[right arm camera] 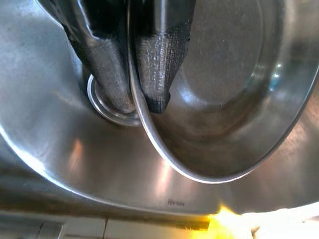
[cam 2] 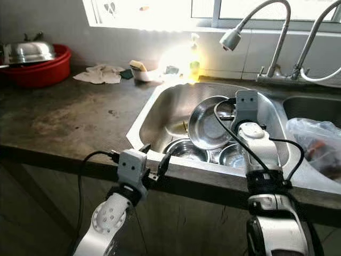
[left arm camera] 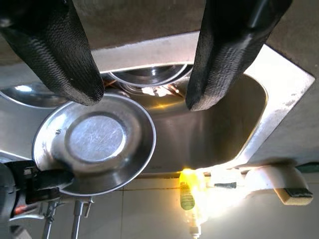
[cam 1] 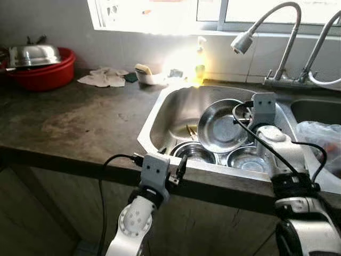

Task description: Kitchen organization

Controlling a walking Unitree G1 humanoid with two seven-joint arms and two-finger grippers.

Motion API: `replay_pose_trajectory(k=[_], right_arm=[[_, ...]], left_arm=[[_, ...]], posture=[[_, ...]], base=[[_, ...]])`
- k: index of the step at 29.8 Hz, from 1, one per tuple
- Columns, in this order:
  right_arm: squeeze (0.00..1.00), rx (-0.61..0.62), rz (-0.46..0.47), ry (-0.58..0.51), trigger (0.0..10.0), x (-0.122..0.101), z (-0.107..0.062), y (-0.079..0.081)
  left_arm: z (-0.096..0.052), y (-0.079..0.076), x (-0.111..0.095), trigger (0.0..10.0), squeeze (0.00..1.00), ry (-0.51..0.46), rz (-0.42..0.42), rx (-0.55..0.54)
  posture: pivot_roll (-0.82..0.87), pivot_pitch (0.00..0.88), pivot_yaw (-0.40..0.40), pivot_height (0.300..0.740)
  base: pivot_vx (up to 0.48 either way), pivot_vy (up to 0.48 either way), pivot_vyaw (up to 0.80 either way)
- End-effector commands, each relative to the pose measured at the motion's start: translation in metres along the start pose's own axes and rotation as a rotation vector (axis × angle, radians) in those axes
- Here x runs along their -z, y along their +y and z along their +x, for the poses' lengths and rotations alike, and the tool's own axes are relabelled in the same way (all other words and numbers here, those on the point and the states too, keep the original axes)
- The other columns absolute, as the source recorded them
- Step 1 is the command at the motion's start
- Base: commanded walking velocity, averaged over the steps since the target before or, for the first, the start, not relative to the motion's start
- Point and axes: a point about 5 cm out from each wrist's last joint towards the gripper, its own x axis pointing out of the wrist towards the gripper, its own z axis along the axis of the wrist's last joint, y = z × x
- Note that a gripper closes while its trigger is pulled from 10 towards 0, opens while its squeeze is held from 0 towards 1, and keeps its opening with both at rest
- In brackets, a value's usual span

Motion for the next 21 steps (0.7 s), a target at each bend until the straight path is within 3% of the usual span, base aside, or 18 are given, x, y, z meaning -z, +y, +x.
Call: replay_pose_trajectory(k=[1,14,21], right_arm=[[0.0,-0.021,0.021,0.036,10.0,0.002,0.004,-0.001],[0.0,-0.108,0.011,0.192,10.0,0.032,0.012,0.013],[0.0,-0.109,0.004,0.224,10.0,0.038,0.013,0.012]], left_arm=[[-0.003,0.001,-0.004,10.0,0.0,-0.001,0.014,-0.004],[-0.011,0.007,-0.006,10.0,0.0,0.025,0.017,-0.022],[-0.013,0.006,-0.005,10.0,0.0,0.036,0.015,-0.022]], posture=[[0.14,0.048,-0.059,0.74],[0.16,0.104,-0.058,0.74],[0.16,0.112,-0.056,0.74]], base=[[0.0,0.0,0.0],[0.0,0.0,0.0],[0.0,0.0,0.0]])
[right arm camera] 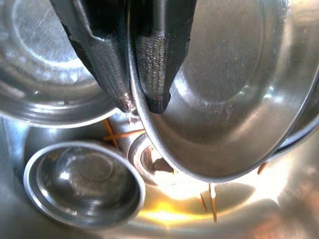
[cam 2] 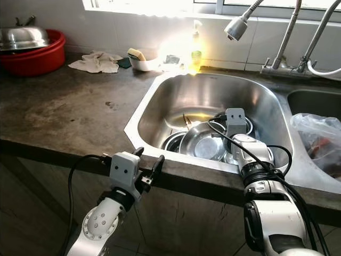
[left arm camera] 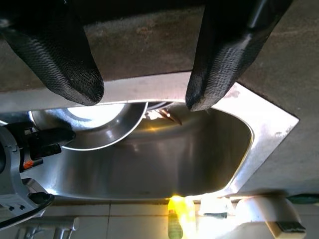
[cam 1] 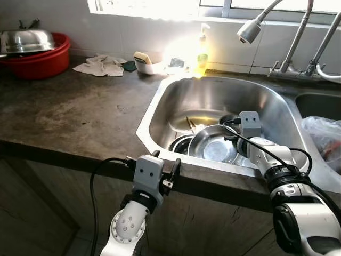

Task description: Kitchen organization

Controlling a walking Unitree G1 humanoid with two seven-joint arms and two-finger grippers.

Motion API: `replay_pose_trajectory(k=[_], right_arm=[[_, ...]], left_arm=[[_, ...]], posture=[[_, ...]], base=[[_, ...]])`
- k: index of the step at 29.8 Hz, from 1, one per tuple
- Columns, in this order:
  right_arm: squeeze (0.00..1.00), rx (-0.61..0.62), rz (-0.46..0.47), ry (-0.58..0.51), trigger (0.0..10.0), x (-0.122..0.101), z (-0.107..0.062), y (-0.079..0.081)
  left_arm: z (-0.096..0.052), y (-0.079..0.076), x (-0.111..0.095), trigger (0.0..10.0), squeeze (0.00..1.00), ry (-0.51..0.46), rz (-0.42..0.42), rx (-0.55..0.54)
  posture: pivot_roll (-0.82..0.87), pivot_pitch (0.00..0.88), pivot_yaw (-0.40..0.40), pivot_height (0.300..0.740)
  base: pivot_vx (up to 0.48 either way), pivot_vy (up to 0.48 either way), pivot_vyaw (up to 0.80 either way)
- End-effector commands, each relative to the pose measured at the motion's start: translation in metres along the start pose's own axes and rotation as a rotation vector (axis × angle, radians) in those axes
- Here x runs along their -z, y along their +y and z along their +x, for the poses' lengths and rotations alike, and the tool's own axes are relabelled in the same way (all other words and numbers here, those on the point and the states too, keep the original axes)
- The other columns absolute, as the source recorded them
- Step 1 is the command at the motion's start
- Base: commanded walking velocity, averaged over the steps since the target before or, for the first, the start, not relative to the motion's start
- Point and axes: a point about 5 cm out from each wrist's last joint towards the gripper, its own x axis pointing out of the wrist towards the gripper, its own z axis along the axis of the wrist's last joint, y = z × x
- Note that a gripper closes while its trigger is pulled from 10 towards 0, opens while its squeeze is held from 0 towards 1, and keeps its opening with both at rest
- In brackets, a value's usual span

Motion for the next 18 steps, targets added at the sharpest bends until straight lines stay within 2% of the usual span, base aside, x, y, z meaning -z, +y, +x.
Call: replay_pose_trajectory(k=[1,2,3,4,14,18], right_arm=[[0.09,-0.005,0.0,-0.025,10.0,-0.0089,-0.001,-0.0009],[0.09,-0.005,0.0,-0.025,10.0,-0.0089,-0.001,-0.0009],[0.42,-0.006,0.001,-0.023,10.0,-0.0084,-0.0004,-0.0012],[1.0,-0.007,0.004,-0.022,10.0,-0.008,0.0001,-0.0017],[1.0,-0.008,0.018,-0.044,10.0,-0.0112,-0.0001,-0.004],[1.0,0.008,0.034,-0.089,10.0,-0.0171,-0.002,-0.0061]], left_arm=[[-0.002,-0.0013,-0.0031,10.0,0.0,-0.003,0.0,0.004],[-0.002,-0.0013,-0.0031,10.0,0.0,-0.003,0.0,0.004],[-0.0021,-0.0013,-0.0033,10.0,0.0,-0.001,0.0,0.004],[-0.0018,-0.0012,-0.0035,10.0,0.0,0.001,-0.001,0.003],[0.0009,-0.0013,-0.0042,10.0,0.0,0.001,-0.001,0.0],[0.0026,-0.0008,-0.0045,10.0,0.0,-0.002,0.001,0.0]], posture=[[0.16,0.112,-0.056,0.74],[0.16,0.112,-0.056,0.74],[0.16,0.112,-0.056,0.74],[0.16,0.112,-0.054,0.74],[0.15,0.102,-0.053,0.74],[0.15,0.096,-0.048,0.74]], base=[[0.0,0.0,0.0],[0.0,0.0,0.0],[0.0,0.0,0.0],[0.0,0.0,0.0],[0.0,0.0,0.0],[0.0,0.0,0.0]])
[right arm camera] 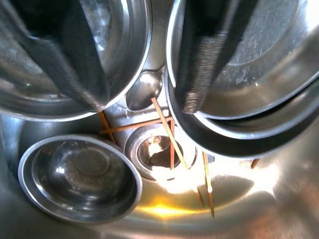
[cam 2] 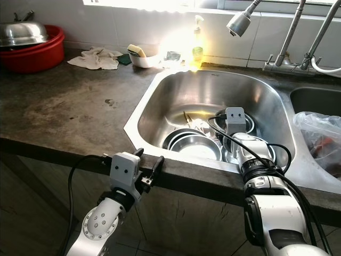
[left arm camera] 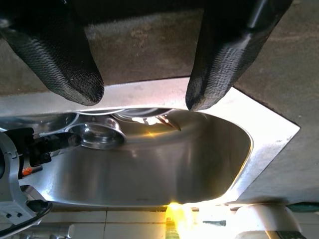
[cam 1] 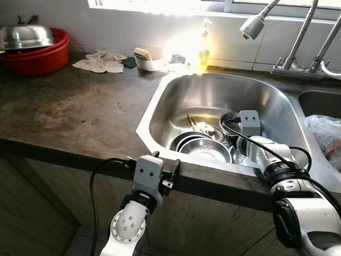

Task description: Kitchen organization

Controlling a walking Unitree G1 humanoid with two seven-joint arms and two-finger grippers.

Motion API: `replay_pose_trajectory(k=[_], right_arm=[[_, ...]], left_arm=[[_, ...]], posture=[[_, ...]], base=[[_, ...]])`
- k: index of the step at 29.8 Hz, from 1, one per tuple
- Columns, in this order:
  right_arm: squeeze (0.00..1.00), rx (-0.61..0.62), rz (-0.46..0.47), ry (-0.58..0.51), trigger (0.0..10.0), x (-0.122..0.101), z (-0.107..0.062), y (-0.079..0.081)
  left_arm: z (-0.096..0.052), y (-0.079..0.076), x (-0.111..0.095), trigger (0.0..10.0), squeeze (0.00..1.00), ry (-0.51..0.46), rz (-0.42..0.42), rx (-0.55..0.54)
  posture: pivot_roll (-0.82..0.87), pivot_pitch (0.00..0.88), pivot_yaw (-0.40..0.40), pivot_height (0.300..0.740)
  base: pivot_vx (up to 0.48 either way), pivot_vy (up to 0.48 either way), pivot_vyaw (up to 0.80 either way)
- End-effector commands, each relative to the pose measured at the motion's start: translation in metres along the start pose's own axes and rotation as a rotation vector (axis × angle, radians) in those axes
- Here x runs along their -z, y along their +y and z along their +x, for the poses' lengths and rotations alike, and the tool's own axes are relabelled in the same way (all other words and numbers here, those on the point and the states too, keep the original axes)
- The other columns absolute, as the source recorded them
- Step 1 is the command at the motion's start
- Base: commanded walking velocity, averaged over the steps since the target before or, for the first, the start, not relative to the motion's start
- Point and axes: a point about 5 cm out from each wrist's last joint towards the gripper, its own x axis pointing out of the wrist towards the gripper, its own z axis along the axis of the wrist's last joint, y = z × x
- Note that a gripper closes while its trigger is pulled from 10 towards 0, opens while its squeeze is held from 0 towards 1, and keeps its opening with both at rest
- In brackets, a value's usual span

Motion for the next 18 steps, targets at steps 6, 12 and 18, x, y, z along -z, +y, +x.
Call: replay_pose_trajectory(k=[6,12,18], right_arm=[[0.0,0.031,-0.001,-0.224,10.0,-0.031,-0.012,-0.006],[0.0,0.047,-0.011,-0.423,10.0,-0.048,-0.035,-0.003],[0.0,0.032,-0.083,-0.661,10.0,-0.052,-0.08,0.014]], left_arm=[[0.003,0.0,-0.003,10.0,0.0,-0.01,0.004,0.001],[0.006,0.001,-0.002,10.0,0.0,-0.014,0.004,0.002],[0.011,0.002,-0.003,10.0,0.0,-0.025,0.005,0.003]], posture=[[0.15,0.085,-0.045,0.74],[0.14,0.072,-0.041,0.74],[0.12,0.048,-0.035,0.74]], base=[[0.0,0.0,0.0],[0.0,0.0,0.0],[0.0,0.0,0.0]])
